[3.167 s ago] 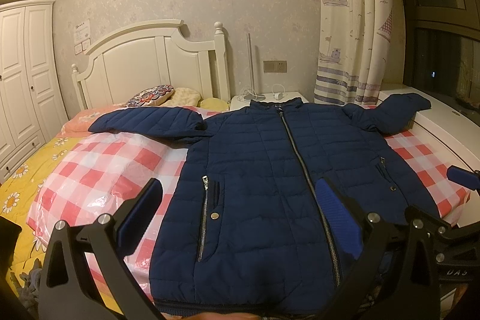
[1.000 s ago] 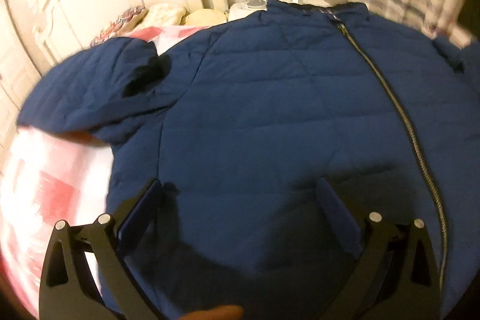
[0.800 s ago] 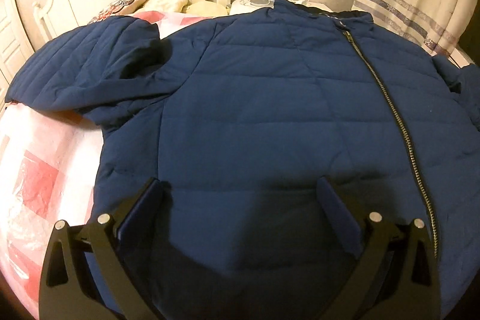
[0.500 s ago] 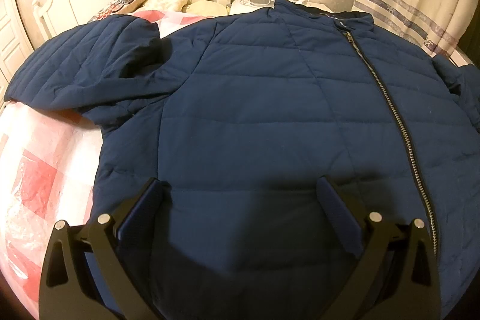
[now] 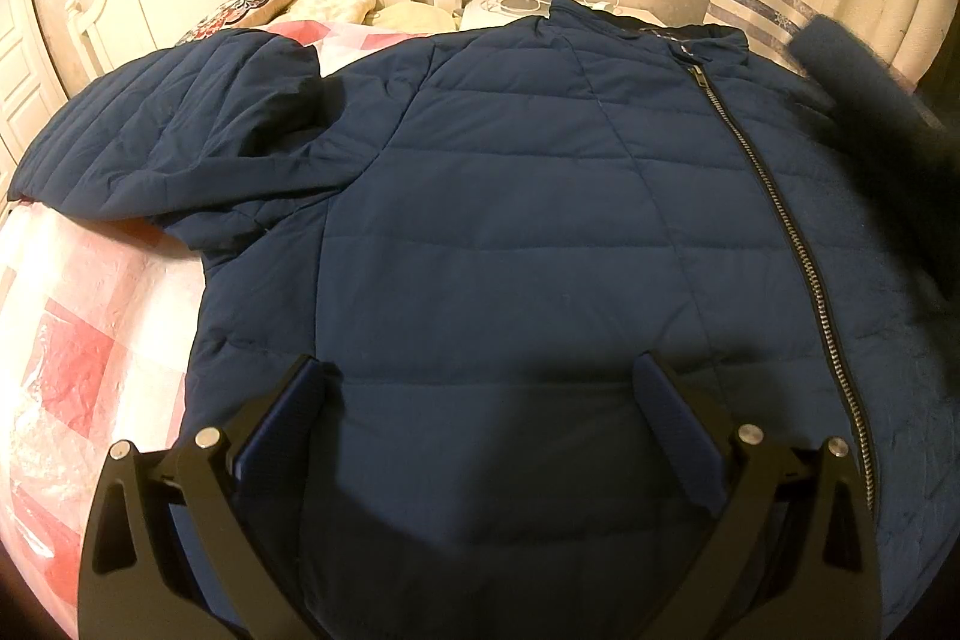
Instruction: Fold large clothes
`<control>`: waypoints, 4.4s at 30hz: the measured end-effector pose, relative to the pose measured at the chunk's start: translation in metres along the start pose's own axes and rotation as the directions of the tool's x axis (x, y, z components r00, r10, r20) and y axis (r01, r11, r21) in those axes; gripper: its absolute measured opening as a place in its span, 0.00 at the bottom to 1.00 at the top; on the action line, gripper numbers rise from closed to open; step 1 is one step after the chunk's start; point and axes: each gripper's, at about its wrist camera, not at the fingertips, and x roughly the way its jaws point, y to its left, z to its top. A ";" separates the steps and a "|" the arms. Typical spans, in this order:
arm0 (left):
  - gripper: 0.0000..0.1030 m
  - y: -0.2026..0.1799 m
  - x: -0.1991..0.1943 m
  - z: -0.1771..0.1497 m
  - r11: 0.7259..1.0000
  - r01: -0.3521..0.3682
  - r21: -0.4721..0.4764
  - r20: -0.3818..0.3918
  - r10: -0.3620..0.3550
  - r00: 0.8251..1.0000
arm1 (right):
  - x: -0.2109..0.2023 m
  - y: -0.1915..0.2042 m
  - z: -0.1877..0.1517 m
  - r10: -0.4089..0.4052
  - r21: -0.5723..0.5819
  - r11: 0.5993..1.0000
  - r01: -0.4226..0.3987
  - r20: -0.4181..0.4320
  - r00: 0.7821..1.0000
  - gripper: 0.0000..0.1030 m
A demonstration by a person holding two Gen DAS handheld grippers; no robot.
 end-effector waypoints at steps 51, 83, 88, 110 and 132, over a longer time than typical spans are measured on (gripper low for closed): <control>0.98 0.027 -0.012 0.001 0.977 0.171 -0.127 0.074 -0.163 0.984 | -0.047 0.053 0.030 -0.016 0.046 0.999 0.012 0.107 0.994 0.80; 0.98 -0.018 0.047 0.073 0.996 0.017 0.093 0.049 -0.022 0.999 | -0.030 -0.108 -0.086 -0.257 0.371 0.875 0.311 -0.189 0.948 0.69; 0.98 -0.023 0.043 0.071 0.996 0.008 0.088 0.047 -0.012 0.999 | -0.020 -0.079 -0.027 -0.288 0.259 0.920 0.296 -0.068 0.955 0.69; 0.93 0.009 0.013 0.065 0.993 0.107 -0.047 0.176 -0.097 0.980 | 0.023 -0.030 -0.039 -0.249 0.219 0.928 0.301 -0.234 0.940 0.84; 0.09 0.384 0.005 0.081 0.552 0.267 -0.790 0.286 -0.052 0.957 | 0.030 -0.016 -0.073 -0.233 0.148 0.950 0.274 -0.249 0.940 0.94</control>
